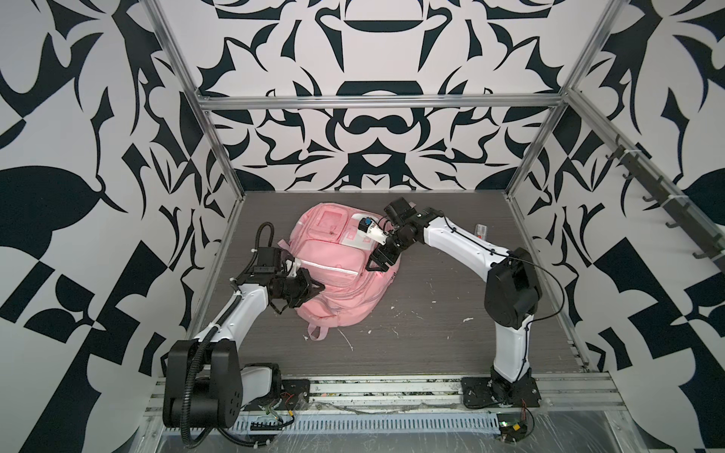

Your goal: Pack the student bag

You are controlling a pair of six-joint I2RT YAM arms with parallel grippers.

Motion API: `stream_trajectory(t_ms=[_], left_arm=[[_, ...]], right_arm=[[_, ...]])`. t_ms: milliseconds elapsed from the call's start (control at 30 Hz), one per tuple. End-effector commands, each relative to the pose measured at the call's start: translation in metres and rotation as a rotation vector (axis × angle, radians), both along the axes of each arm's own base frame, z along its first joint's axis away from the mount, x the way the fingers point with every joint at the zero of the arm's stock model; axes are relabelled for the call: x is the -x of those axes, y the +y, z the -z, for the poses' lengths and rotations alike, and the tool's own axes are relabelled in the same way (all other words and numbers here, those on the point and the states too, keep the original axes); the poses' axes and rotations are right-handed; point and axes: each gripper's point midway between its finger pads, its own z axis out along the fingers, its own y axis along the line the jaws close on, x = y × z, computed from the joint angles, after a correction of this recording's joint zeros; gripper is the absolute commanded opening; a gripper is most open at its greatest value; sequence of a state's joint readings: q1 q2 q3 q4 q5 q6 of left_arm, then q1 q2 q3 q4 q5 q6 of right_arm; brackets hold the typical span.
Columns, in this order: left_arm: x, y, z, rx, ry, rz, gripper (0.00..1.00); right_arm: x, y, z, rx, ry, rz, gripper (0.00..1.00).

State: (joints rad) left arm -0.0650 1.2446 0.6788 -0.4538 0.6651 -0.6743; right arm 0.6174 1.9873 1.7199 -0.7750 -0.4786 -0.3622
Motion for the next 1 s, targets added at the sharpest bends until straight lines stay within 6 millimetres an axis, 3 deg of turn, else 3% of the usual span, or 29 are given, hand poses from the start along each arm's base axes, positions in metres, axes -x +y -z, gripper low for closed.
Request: stream_trajectory(t_ms=[0, 333, 433, 700, 967], left_arm=[[0.017, -0.009, -0.006, 0.046, 0.019, 0.063, 0.0], [0.015, -0.01, -0.009, 0.042, 0.035, 0.062, 0.0], [0.014, -0.01, -0.011, 0.043, 0.033, 0.065, 0.0], [0.015, -0.01, -0.01, 0.043, 0.039, 0.063, 0.0], [0.012, -0.009, -0.009, 0.037, 0.043, 0.059, 0.0]], right_arm=[[0.001, 0.004, -0.016, -0.003, -0.042, -0.066, 0.83], [0.02, 0.022, 0.001, 0.039, -0.026, -0.14, 0.82], [0.024, 0.026, 0.008, 0.052, -0.018, -0.152, 0.78], [0.029, 0.034, 0.012, 0.053, -0.007, -0.176, 0.57], [0.059, 0.041, 0.023, 0.081, 0.034, -0.227, 0.52]])
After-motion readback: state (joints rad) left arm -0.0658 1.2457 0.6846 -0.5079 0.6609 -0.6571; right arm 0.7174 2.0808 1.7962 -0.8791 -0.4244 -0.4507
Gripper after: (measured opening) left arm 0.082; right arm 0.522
